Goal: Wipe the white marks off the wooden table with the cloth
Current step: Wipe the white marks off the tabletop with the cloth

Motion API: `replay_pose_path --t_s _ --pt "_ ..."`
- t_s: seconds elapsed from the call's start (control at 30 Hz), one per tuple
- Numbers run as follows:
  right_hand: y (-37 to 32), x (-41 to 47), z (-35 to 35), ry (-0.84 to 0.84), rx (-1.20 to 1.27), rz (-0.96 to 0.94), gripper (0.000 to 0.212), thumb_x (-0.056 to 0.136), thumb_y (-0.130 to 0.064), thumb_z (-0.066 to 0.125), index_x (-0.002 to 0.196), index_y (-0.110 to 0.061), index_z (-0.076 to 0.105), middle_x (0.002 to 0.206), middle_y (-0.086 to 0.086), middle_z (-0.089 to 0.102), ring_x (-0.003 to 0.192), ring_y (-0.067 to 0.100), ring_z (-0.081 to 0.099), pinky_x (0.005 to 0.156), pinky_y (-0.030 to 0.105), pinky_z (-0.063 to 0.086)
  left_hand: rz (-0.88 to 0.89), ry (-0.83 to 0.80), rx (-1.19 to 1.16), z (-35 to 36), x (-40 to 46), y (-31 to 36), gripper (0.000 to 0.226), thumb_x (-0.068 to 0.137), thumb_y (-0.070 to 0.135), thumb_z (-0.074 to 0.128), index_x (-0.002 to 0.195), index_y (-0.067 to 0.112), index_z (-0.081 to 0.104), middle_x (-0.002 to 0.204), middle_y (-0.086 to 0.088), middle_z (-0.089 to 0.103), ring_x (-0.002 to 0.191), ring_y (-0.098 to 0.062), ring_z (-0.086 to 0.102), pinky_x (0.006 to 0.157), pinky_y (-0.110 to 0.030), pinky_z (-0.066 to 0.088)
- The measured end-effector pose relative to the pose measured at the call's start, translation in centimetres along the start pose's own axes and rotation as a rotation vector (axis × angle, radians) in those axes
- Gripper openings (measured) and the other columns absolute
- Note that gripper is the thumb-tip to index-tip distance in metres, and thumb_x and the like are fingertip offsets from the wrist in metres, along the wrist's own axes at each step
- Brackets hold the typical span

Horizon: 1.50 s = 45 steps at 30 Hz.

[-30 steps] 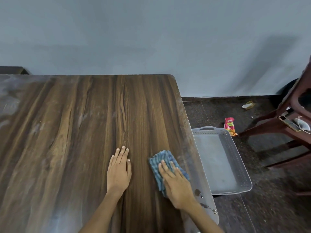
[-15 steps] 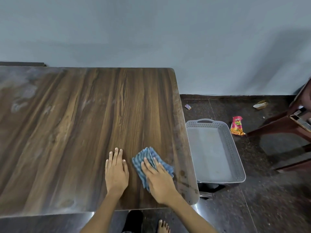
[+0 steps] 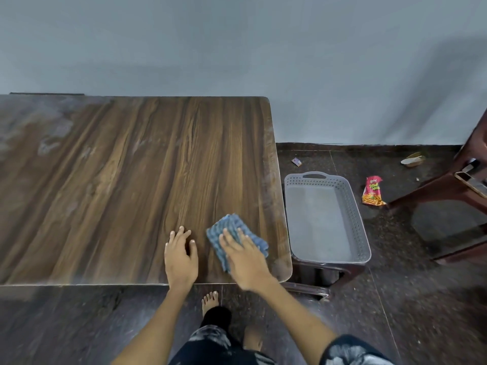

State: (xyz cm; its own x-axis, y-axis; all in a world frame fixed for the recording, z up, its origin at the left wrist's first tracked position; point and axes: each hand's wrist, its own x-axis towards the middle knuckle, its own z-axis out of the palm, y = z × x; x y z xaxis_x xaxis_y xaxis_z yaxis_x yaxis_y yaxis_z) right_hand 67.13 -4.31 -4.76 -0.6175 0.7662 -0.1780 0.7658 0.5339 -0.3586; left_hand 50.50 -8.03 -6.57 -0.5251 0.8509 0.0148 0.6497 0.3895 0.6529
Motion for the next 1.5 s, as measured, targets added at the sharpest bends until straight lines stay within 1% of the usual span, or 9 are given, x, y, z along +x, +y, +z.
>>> replay_pose_path --t_s 0.17,0.3,0.47,0.63,0.73,0.87,1.03,1.1,1.5 --pt "0.3 -4.9 1.4 -0.045 -0.022 -0.152 0.062 0.097 -0.022 0.036 0.151 -0.024 0.007 0.159 -0.009 0.001 0.145 0.018 -0.013 0.117 0.034 -0.011 -0.036 0.051 -0.128 0.4 -0.1 0.7 0.024 0.090 0.000 0.047 0.105 0.008 0.064 0.133 -0.009 0.054 0.136 -0.024 0.033 0.116 -0.040 0.014" --pt "3.9 -7.7 0.5 -0.017 -0.006 -0.080 0.052 0.100 -0.030 0.025 0.149 -0.031 0.008 0.151 -0.019 0.000 0.142 0.011 -0.015 0.110 0.036 -0.023 0.030 0.004 -0.136 1.1 0.4 1.8 0.033 0.086 -0.009 0.043 0.101 0.010 0.065 0.131 -0.008 0.056 0.136 -0.023 0.035 0.117 -0.038 0.014" --pt "4.7 -4.3 -1.0 0.049 0.030 0.131 0.049 0.101 -0.030 0.027 0.149 -0.032 0.018 0.151 -0.021 0.001 0.146 0.014 -0.007 0.116 0.027 -0.008 0.092 -0.029 -0.176 2.1 2.9 2.6 0.032 0.086 -0.009 0.043 0.098 0.009 0.065 0.129 -0.008 0.058 0.135 -0.021 0.037 0.117 -0.037 0.016" --pt "-0.7 0.1 0.0 -0.116 -0.010 -0.142 0.047 0.097 -0.023 0.035 0.144 -0.022 0.036 0.155 -0.003 0.026 0.146 0.026 0.015 0.119 0.046 0.004 0.076 -0.043 -0.255 2.8 6.9 4.3 0.033 0.085 -0.010 0.042 0.099 0.009 0.065 0.128 -0.008 0.058 0.134 -0.020 0.037 0.117 -0.035 0.015" --pt "0.6 -1.0 -0.1 -0.229 -0.022 -0.287 0.044 0.099 -0.030 0.032 0.143 -0.031 0.036 0.155 -0.013 0.025 0.147 0.021 0.010 0.119 0.040 0.009 0.088 -0.069 -0.261 3.6 9.5 5.3 0.033 0.086 -0.009 0.042 0.100 0.009 0.065 0.128 -0.008 0.058 0.134 -0.019 0.037 0.117 -0.032 0.015" --pt "4.5 -2.9 -2.5 -0.121 -0.124 -0.158 0.043 0.086 -0.043 0.054 0.130 -0.042 0.052 0.141 -0.021 0.045 0.132 0.010 0.044 0.104 0.024 0.042 0.137 -0.132 -0.269 5.2 12.2 6.9 0.033 0.086 -0.007 0.042 0.103 0.010 0.064 0.130 -0.007 0.057 0.135 -0.019 0.036 0.116 -0.030 0.014" --pt "7.6 0.3 -4.1 -0.047 -0.013 0.133 0.048 0.101 -0.035 0.030 0.147 -0.035 0.016 0.153 -0.018 0.006 0.146 0.015 0.000 0.120 0.035 0.003 0.210 -0.227 -0.238 6.9 13.7 8.5 0.032 0.088 -0.003 0.044 0.108 0.013 0.063 0.134 -0.004 0.053 0.137 -0.017 0.033 0.114 -0.025 0.010" --pt "8.8 2.6 -4.6 -0.007 0.037 0.199 0.048 0.103 -0.037 0.022 0.147 -0.037 0.004 0.151 -0.023 -0.006 0.143 0.009 -0.012 0.117 0.026 -0.005 0.218 -0.228 -0.200 7.3 14.5 9.0 0.031 0.089 -0.002 0.045 0.110 0.014 0.062 0.135 -0.004 0.052 0.137 -0.017 0.032 0.115 -0.025 0.009" --pt "15.5 19.2 -10.2 0.072 0.023 0.322 0.047 0.104 -0.031 0.019 0.150 -0.030 0.010 0.158 -0.010 0.005 0.147 0.018 -0.005 0.121 0.031 0.006 0.241 -0.253 -0.033 10.1 22.6 12.2 0.036 0.092 0.008 0.045 0.125 0.018 0.057 0.143 0.006 0.044 0.140 -0.008 0.023 0.117 -0.029 0.015"
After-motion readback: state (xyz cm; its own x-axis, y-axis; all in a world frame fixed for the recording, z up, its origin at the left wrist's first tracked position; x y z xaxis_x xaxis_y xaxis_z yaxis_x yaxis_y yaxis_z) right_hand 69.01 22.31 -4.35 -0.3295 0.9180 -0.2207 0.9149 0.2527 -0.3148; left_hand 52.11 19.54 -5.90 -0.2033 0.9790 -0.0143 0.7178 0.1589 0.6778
